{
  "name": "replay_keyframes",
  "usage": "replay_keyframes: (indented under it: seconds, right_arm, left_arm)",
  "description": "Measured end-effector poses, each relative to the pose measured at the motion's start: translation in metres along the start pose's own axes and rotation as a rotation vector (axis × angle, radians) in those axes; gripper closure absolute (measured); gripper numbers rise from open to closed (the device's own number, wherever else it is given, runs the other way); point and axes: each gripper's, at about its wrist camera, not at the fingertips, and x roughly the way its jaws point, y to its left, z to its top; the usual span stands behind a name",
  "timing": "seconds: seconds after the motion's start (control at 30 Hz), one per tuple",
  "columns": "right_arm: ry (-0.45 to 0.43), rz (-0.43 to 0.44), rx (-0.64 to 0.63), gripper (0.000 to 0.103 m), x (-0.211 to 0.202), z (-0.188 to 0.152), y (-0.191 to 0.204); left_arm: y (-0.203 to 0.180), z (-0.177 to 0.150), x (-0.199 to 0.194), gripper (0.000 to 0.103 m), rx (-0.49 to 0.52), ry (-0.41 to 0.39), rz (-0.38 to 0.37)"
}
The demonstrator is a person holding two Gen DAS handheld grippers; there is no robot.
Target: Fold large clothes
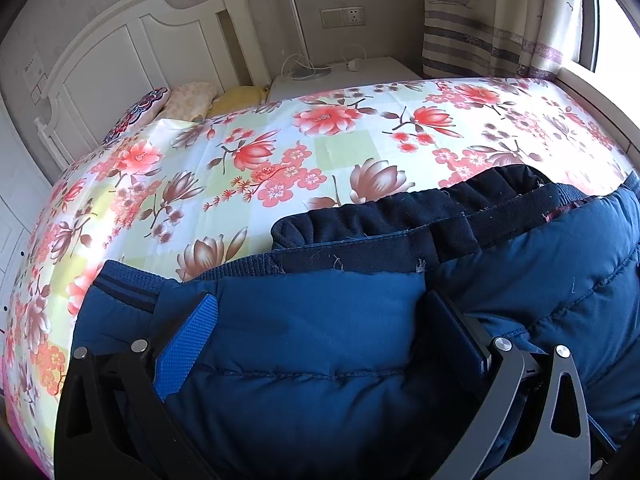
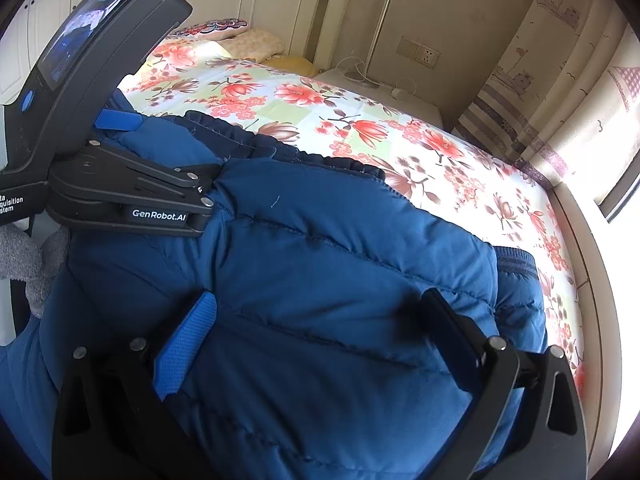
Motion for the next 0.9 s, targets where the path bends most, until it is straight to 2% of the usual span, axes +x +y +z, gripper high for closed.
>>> replay_keyframes:
  seconds: [0.2, 0.3, 0.33, 0.4, 0.43, 0.5, 0.6, 0.67, 0.7, 0.77, 0.9]
  right_arm:
    - [-0.001, -0.007, -0.004, 0.003, -0.001, 0.0, 0.0]
    - [0.003, -0.034, 0.019, 0.003, -0.018, -0.002, 0.002]
    - [-0.016, -0.018, 0.02, 0.003, -0.03, -0.003, 0.005]
    - [-0.075, 0.092, 0.011, 0.003, -0.058, -0.008, 0.016]
    - [-0.074, 0.131, -0.01, 0.003, -0.063, -0.012, 0.023]
    - [-0.023, 0.103, -0.083, 0.003, -0.052, -0.024, 0.042]
    - [-0.041, 0.104, -0.045, 0.003, -0.047, -0.035, 0.04]
    - [-0.048, 0.073, -0.032, 0.003, -0.058, -0.036, 0.036]
    - [-0.067, 0.056, -0.031, 0.003, -0.067, -0.041, 0.034]
    - [-0.081, 0.065, 0.001, 0.003, -0.079, -0.055, 0.025]
    - [-0.102, 0.102, 0.107, 0.003, -0.082, -0.095, -0.002]
  left_arm:
    - [-0.003, -0.001, -0.001, 0.004, 0.012, -0.009, 0.021]
    - [-0.005, -0.001, -0.001, 0.004, 0.02, -0.013, 0.035]
    - [-0.004, -0.001, 0.0, 0.004, 0.02, -0.014, 0.035]
    - [-0.004, -0.001, 0.0, 0.004, 0.016, -0.012, 0.03]
    - [-0.004, -0.001, 0.0, 0.004, 0.014, -0.012, 0.027]
    - [-0.003, -0.001, -0.001, 0.004, 0.011, -0.012, 0.023]
    - [0.001, -0.001, 0.0, 0.004, -0.007, -0.004, -0.013]
    - [0.009, -0.001, -0.005, 0.004, -0.029, 0.001, -0.055]
    - [0.016, -0.005, -0.016, 0.004, -0.047, -0.016, -0.055]
    - [0.031, -0.021, -0.056, 0.004, -0.085, -0.1, -0.06]
    - [0.049, -0.067, -0.123, 0.004, -0.06, -0.193, -0.097]
